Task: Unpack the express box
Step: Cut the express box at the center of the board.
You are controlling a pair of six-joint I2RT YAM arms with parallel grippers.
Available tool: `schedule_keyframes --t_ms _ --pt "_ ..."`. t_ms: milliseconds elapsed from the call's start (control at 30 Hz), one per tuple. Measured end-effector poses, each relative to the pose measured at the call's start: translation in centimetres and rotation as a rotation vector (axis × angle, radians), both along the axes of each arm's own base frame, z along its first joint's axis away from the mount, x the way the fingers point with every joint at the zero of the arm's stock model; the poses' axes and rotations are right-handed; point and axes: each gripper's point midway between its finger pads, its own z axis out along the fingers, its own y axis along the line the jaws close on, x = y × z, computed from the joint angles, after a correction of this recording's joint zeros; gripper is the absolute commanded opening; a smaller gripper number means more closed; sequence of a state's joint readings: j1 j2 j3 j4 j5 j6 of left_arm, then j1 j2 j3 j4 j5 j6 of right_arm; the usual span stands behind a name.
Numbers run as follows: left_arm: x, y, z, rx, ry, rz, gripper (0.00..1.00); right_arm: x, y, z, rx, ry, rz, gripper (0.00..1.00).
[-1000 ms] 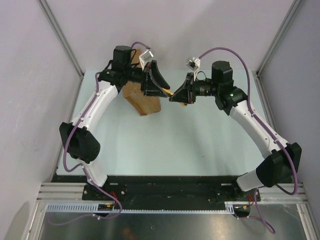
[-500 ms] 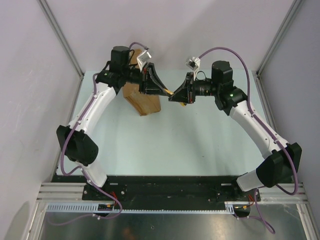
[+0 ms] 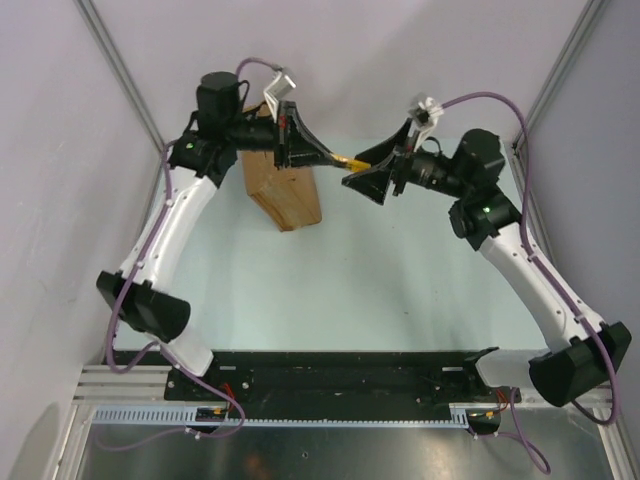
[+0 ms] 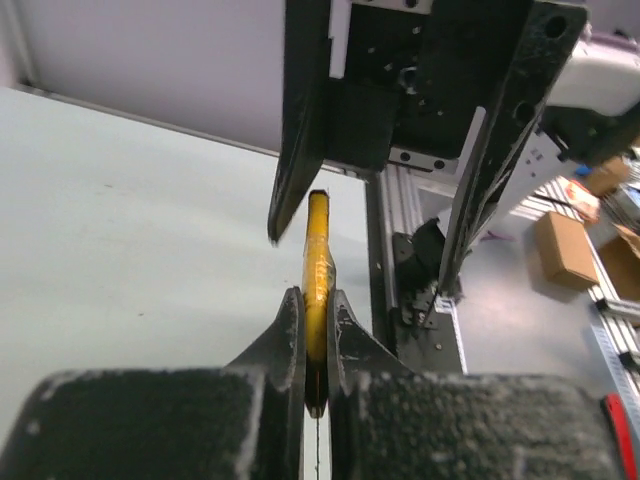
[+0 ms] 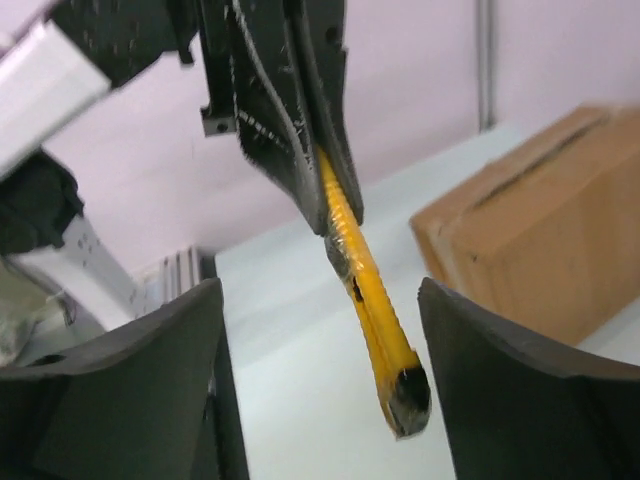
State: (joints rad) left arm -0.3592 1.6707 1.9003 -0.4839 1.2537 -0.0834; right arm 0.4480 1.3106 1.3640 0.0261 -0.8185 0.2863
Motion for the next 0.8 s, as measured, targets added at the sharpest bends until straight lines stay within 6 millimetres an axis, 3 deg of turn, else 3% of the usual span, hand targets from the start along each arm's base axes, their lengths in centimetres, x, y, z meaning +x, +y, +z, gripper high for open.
schedule_keyframes --t_ms 200,300,400,567,800 --pt "-2.5 1.3 7.2 -0.087 -0.039 0.142 0.0 -0.8 -1.8 7.8 0.223 -0.108 -0.1 1.0" --pt "-4.4 1.8 10.1 -0.142 -0.044 0.182 0.0 -1.0 -2.2 10.0 0.329 -0.082 -0.08 1.0" --pt "-6.2 2.0 12.2 -0.196 -0.027 0.209 0.0 -0.7 -2.1 11.1 0.413 -0.022 -0.038 1.0" --pt "-7.0 1.0 12.7 -0.252 0.037 0.268 0.0 -1.3 -1.5 12.0 0.509 0.091 0.077 0.97" --pt "-5.1 -0.8 10.0 -0.264 0.162 0.336 0.0 -4.0 -1.8 13.0 0.517 0.106 0.167 0.75"
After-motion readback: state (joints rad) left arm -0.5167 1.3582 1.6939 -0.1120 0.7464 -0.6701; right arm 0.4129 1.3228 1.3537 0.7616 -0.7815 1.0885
